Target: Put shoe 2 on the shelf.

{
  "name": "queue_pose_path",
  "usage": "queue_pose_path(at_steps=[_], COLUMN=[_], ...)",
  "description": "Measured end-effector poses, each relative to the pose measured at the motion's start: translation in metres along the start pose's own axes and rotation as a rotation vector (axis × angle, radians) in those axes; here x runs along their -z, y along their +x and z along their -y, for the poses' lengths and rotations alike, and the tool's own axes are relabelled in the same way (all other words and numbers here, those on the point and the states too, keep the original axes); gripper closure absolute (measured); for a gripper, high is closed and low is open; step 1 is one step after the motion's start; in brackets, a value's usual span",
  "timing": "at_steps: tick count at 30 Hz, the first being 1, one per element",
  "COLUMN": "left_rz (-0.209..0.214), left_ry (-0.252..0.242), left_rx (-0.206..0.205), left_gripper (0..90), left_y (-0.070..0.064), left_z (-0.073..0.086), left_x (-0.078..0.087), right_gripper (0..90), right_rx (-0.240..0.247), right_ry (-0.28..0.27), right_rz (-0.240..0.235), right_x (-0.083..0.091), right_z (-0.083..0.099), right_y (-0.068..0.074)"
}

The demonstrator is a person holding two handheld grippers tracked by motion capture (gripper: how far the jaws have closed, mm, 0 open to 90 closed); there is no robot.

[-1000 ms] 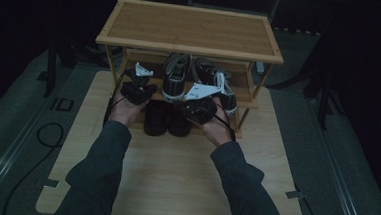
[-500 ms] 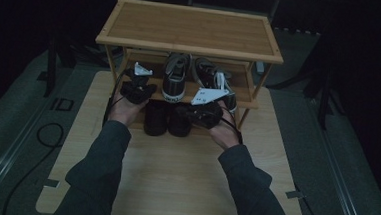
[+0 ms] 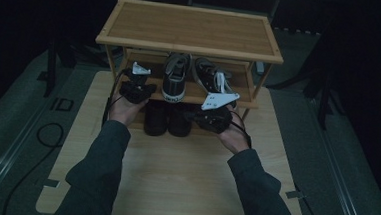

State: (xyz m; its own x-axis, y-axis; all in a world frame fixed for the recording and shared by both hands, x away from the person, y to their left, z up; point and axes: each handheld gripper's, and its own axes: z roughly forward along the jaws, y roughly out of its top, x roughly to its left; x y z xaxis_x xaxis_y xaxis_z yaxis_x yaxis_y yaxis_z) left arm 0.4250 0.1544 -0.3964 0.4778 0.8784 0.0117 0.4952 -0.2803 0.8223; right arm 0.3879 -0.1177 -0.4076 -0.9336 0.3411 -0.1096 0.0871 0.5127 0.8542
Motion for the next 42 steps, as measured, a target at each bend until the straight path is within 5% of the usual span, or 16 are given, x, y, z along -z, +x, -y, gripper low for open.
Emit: queue_pose_path(at_steps=[42], left_rz=[0.008], left_ry=[0.0], left_rx=[0.006], left_gripper=[90.0], left_y=[0.001], left_z=[0.0], left_x=[0.0], right_gripper=[90.0], right_rx=[-0.034], right_ry=[0.023], right_rz=[0.011], right_x=[0.079], right_z=[0.042], right_y=[-0.032])
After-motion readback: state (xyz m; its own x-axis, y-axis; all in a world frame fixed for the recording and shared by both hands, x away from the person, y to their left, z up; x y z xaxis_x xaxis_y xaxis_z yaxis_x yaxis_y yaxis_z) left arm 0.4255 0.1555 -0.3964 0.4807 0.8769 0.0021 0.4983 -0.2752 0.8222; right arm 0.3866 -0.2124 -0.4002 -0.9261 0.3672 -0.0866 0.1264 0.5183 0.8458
